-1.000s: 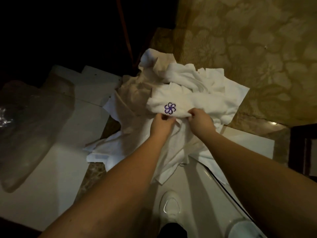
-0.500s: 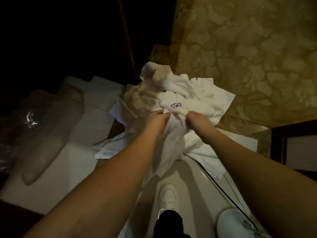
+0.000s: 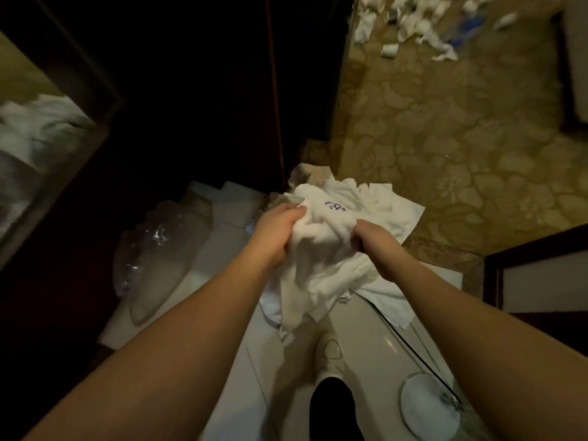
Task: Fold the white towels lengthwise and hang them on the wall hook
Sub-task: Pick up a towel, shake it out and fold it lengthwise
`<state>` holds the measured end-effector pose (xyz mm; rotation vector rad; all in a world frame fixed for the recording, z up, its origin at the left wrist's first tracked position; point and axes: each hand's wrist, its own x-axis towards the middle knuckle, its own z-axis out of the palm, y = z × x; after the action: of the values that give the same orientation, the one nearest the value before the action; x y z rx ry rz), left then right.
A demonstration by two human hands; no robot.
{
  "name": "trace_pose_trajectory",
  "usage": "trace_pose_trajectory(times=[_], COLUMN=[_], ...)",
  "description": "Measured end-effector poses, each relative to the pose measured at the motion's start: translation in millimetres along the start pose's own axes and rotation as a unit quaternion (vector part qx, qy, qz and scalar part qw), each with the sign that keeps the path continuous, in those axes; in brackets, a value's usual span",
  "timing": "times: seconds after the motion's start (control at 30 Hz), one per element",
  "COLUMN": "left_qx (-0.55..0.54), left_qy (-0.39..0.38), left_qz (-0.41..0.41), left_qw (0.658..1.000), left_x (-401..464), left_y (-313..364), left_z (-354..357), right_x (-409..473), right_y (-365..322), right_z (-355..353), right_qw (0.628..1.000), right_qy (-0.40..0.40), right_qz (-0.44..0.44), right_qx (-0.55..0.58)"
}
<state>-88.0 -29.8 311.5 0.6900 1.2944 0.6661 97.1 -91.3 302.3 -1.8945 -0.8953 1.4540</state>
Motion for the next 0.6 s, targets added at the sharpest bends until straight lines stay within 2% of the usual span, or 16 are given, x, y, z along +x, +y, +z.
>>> trace_pose_trajectory(times=[0.1,0.17,0.27,0.33,0.43,0.47,0.53,0.6], left_qx=[-0.053,-0.048,0.02,0.08,0.047,0.043,0.114,0.184], left_qy=[-0.022,-0.038,-0.044,-0.007,0.005,-0.017,-0.048,-0.03], left_qz=[0.027,0.05,0.07,0.119,0.115,0.095,0.11,0.156], left_qw=[0.998,0.997,0.996,0.99,0.992,0.994,0.986,0.97], left_x=[-65.7,-112.1,-187.6,-233.4,-315.9,-341.2,-386.5,-427.4], left_y=[42.8,68.2,108.1,128.3,162.2,171.3,186.8,197.6], left_z=[-12.3,-22.1,-38.2,-47.4,-50.5,-48.8,-49.5,-54.6], right_x=[-55.7,-98.3,-161.5,-207.3,-276.4,-298.6,-339.8,-376.2], right_y=[-31.8,-55.7,-86.3,-108.0,-140.9,-151.1,-168.5,-182.5], right_z=[0.7,1.1,0.0,-0.1,1.5,1.8,1.5,-1.7], right_qw=[1.0,1.0,0.997,0.993,0.983,0.98,0.972,0.967], right_qy=[-0.004,-0.006,0.002,0.022,0.057,0.057,0.055,0.059], right_qz=[-0.012,-0.028,-0.07,-0.096,-0.155,-0.173,-0.204,-0.222], right_qx=[-0.002,0.011,-0.025,-0.059,-0.079,-0.083,-0.099,-0.115])
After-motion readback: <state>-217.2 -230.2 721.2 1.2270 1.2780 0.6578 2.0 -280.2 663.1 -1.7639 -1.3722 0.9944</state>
